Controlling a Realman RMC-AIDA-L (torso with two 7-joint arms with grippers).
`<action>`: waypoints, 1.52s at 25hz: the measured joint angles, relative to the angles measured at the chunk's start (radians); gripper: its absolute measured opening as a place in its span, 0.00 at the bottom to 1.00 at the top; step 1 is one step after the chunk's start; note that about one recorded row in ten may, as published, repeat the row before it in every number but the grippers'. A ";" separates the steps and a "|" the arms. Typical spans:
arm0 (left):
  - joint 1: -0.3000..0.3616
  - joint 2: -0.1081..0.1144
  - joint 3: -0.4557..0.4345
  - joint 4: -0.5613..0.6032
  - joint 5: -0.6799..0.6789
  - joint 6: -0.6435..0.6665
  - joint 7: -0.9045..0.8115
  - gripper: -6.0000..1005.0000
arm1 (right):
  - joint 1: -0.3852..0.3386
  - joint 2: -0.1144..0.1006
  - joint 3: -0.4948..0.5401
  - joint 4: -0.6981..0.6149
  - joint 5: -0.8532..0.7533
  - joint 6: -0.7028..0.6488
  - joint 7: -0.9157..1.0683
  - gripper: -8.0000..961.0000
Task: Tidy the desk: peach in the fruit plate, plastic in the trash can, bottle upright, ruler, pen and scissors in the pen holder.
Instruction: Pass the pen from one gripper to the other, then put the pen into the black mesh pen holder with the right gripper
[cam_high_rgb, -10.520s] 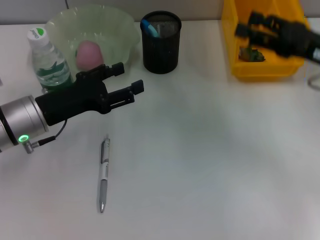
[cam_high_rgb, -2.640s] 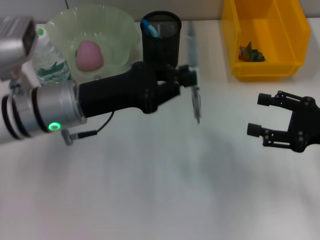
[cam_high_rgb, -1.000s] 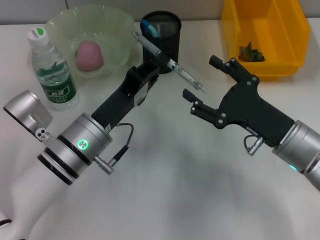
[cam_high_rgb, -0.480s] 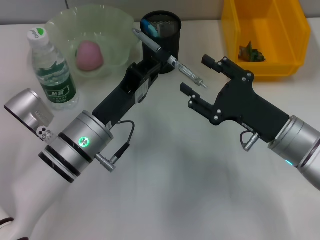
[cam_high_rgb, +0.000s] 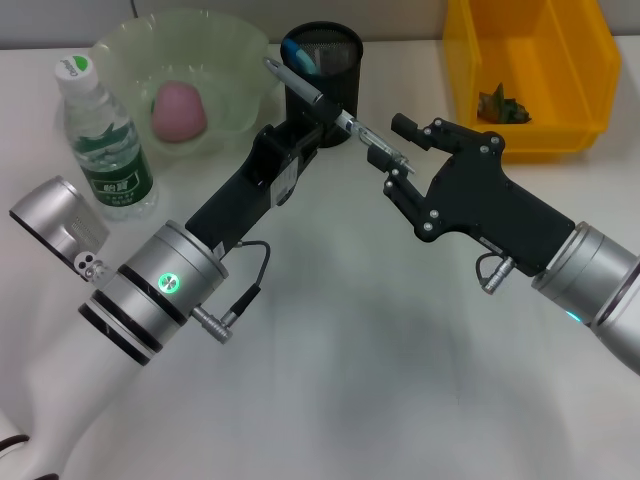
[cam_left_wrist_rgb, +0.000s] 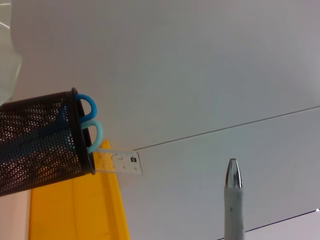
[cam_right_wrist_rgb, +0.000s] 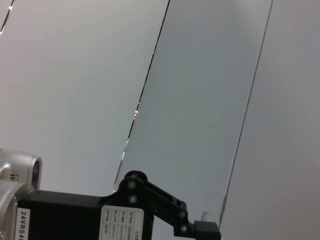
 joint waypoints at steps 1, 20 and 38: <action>0.000 0.000 0.000 0.000 0.000 0.000 0.000 0.14 | 0.001 0.000 0.000 0.000 0.000 0.000 0.000 0.44; 0.004 0.000 -0.016 0.000 0.028 0.001 0.001 0.14 | 0.008 0.000 0.000 0.020 -0.001 0.022 0.000 0.16; 0.011 0.000 -0.016 0.017 0.026 0.008 0.016 0.04 | 0.005 0.000 0.015 0.025 -0.003 0.019 0.000 0.14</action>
